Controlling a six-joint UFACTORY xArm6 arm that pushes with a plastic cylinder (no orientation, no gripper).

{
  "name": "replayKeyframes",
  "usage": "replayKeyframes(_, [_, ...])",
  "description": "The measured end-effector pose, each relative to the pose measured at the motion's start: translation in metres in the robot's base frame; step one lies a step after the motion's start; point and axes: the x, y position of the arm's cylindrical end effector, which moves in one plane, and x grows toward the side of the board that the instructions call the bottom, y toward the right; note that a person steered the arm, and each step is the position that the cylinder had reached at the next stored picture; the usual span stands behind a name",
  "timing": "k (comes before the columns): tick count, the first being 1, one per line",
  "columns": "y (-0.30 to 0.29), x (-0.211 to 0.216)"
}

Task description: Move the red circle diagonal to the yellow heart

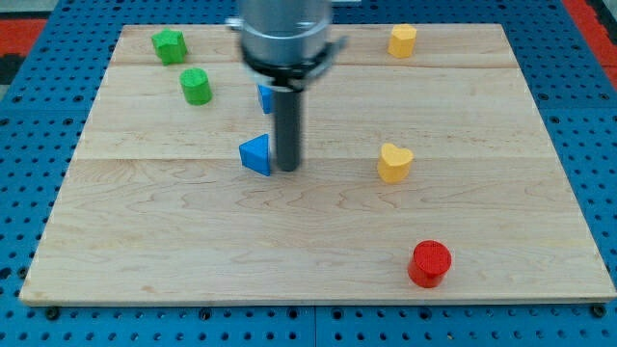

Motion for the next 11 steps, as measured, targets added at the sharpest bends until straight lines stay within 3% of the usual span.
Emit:
replayKeyframes(1, [-0.076,-0.014])
replayKeyframes(3, [-0.133,-0.033])
replayKeyframes(4, [-0.032,0.003])
replayKeyframes(6, [0.095,0.115])
replayKeyframes(7, [0.131,0.164])
replayKeyframes(8, [0.191,0.159])
replayKeyframes(11, [0.253,0.065])
